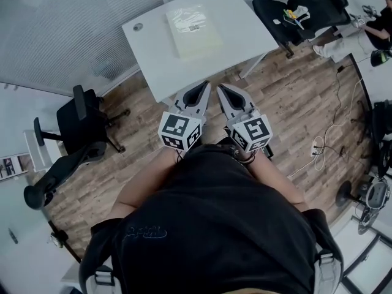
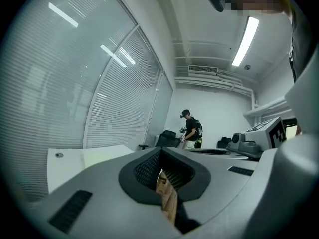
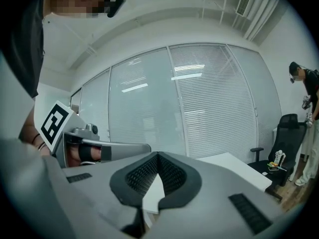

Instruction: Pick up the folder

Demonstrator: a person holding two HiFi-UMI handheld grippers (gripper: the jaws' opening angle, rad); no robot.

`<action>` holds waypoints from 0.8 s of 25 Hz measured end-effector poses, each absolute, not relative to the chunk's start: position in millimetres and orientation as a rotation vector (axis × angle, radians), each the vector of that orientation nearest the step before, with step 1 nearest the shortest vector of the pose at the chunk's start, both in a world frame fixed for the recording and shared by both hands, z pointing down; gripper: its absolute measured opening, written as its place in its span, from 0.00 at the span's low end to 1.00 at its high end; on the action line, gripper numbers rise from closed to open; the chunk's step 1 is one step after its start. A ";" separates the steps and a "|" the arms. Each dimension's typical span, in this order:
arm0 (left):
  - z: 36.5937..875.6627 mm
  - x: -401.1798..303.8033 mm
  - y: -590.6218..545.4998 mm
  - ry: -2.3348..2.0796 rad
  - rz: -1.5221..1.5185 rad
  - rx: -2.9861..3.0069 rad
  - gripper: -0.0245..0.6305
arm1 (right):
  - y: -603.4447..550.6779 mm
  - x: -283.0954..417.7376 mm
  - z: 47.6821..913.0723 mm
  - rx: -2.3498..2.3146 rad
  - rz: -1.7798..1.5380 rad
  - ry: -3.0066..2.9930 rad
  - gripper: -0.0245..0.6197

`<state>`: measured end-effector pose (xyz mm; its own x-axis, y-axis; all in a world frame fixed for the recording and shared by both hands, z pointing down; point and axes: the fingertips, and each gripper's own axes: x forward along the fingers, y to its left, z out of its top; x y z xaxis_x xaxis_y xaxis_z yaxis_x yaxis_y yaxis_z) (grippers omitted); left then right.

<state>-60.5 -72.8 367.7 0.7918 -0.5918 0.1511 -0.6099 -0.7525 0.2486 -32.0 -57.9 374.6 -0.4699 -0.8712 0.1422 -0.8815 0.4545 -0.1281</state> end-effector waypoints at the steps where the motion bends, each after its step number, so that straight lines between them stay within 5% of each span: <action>1: 370.1 -62.0 -76.0 -0.922 0.095 2.691 0.06 | -62.1 -33.6 375.6 1.584 0.287 -2.631 0.07; 20: 387.8 -34.2 -174.6 -1.098 0.120 2.590 0.06 | -168.0 -0.6 388.5 1.365 0.293 -2.724 0.07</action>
